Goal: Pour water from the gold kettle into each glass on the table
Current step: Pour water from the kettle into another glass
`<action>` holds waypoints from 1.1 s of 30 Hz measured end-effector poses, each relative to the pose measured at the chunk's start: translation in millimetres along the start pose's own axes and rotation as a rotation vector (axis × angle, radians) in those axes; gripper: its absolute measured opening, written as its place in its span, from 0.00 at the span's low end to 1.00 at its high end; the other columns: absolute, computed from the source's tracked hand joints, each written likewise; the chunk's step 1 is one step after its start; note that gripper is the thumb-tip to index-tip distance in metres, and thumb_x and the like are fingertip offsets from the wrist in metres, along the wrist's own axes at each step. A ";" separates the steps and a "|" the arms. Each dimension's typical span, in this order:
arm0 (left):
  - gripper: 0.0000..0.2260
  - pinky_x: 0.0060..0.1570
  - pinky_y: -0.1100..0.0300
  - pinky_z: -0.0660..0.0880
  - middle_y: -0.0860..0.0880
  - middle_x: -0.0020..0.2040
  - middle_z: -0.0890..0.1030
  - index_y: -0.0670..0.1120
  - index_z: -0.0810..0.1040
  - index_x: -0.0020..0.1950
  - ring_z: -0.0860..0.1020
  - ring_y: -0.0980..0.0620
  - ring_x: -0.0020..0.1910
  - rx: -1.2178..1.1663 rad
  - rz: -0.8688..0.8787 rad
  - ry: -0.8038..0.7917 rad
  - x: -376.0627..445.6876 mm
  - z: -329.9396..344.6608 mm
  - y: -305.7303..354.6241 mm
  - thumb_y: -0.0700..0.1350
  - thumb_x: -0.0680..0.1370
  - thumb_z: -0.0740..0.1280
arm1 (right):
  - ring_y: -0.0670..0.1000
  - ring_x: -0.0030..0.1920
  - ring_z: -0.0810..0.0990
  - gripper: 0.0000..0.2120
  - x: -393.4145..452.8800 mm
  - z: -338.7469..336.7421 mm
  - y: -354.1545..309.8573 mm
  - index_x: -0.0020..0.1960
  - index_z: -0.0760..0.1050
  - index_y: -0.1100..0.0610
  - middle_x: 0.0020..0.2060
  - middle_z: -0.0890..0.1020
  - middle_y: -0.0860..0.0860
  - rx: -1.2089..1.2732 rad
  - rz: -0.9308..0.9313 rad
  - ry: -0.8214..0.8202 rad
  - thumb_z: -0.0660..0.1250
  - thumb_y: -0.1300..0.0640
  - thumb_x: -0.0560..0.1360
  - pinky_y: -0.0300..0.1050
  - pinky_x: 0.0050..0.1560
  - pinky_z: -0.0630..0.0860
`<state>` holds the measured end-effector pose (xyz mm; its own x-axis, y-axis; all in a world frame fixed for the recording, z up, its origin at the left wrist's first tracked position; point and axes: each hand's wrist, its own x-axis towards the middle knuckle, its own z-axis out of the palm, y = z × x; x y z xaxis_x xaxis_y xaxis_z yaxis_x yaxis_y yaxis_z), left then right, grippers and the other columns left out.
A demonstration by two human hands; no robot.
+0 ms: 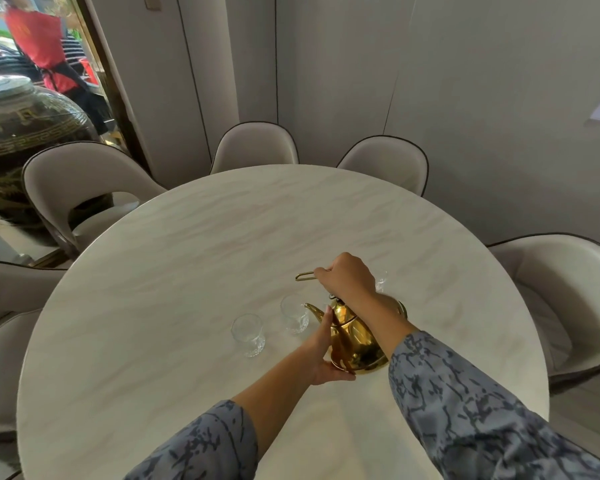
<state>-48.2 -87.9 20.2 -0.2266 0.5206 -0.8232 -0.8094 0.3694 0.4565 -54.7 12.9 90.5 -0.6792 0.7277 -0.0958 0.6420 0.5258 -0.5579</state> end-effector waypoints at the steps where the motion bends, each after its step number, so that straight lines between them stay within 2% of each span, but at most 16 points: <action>1: 0.48 0.49 0.40 0.83 0.42 0.78 0.61 0.49 0.61 0.77 0.71 0.32 0.69 0.001 -0.005 -0.009 -1.8 0.4 0.9 0.74 0.65 0.67 | 0.52 0.27 0.68 0.18 0.0 -0.5 -2.9 0.30 0.64 0.56 0.25 0.69 0.49 -0.013 0.009 0.005 0.66 0.51 0.72 0.39 0.28 0.62; 4: 0.46 0.57 0.39 0.80 0.42 0.78 0.62 0.48 0.61 0.77 0.71 0.33 0.69 -0.003 -0.009 -0.030 -8.8 3.1 4.0 0.73 0.67 0.65 | 0.53 0.29 0.70 0.17 0.5 -5.2 -10.4 0.30 0.64 0.56 0.26 0.70 0.50 -0.037 0.020 0.017 0.66 0.51 0.72 0.40 0.28 0.63; 7: 0.44 0.59 0.38 0.78 0.42 0.78 0.60 0.47 0.59 0.77 0.72 0.33 0.68 0.002 -0.006 -0.031 -13.6 5.9 7.3 0.72 0.70 0.64 | 0.51 0.28 0.70 0.16 1.2 -11.3 -15.3 0.32 0.66 0.57 0.28 0.72 0.50 -0.057 0.031 0.020 0.67 0.51 0.73 0.40 0.28 0.63; 11: 0.44 0.57 0.40 0.80 0.40 0.77 0.63 0.47 0.61 0.76 0.73 0.33 0.67 0.026 -0.026 -0.032 -14.7 8.8 10.8 0.73 0.69 0.63 | 0.50 0.28 0.71 0.15 2.7 -16.4 -20.1 0.33 0.67 0.56 0.29 0.74 0.50 -0.094 0.035 0.019 0.66 0.51 0.73 0.40 0.29 0.66; 15: 0.43 0.57 0.40 0.80 0.39 0.75 0.65 0.48 0.64 0.75 0.74 0.33 0.66 0.016 -0.029 -0.041 -18.4 12.2 12.2 0.74 0.68 0.62 | 0.53 0.34 0.75 0.15 3.1 -20.7 -24.3 0.34 0.66 0.55 0.30 0.75 0.50 -0.115 0.030 0.014 0.67 0.49 0.73 0.41 0.31 0.67; 21: 0.41 0.60 0.39 0.78 0.41 0.76 0.64 0.48 0.63 0.75 0.74 0.34 0.67 0.012 -0.011 -0.042 -28.4 17.2 15.5 0.72 0.71 0.61 | 0.50 0.30 0.72 0.14 4.1 -27.3 -31.0 0.34 0.68 0.56 0.30 0.75 0.51 -0.141 0.035 0.014 0.66 0.51 0.73 0.41 0.30 0.66; 33: 0.39 0.61 0.39 0.78 0.43 0.75 0.64 0.48 0.64 0.75 0.74 0.35 0.66 -0.001 0.014 -0.075 -37.0 20.2 17.7 0.72 0.72 0.60 | 0.51 0.30 0.72 0.14 1.2 -35.2 -40.9 0.34 0.69 0.56 0.30 0.75 0.51 -0.189 0.004 0.007 0.66 0.51 0.74 0.41 0.31 0.67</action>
<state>-43.2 -85.1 65.6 -0.1966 0.5817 -0.7892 -0.8073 0.3608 0.4670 -69.2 7.7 142.2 -0.6745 0.7326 -0.0912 0.7004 0.5959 -0.3928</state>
